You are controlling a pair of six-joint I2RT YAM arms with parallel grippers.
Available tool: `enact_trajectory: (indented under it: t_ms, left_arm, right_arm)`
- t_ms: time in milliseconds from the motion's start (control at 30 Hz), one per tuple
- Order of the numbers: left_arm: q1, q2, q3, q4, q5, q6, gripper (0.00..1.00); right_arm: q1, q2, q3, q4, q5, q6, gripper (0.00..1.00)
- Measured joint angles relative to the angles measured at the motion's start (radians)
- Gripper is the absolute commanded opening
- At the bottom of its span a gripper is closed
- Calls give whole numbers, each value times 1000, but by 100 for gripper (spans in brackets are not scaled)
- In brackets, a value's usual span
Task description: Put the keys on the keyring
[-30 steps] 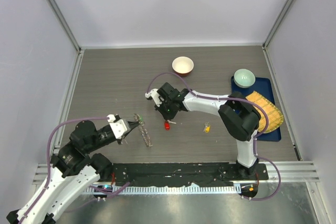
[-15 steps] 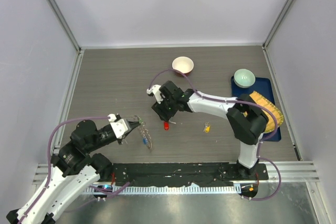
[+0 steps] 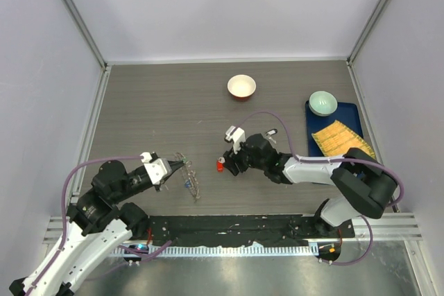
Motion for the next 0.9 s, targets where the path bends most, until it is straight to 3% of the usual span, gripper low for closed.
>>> enact_trajectory:
  t_ms: [300,900]
  left_arm:
    - [3,5,0,0,0,-3,0]
    - [6,32,-2,0,-3,-3,0]
  right_arm:
    - [0,87,-54,202,-21,6,56]
    - [0,232,68,181,-36,6,48]
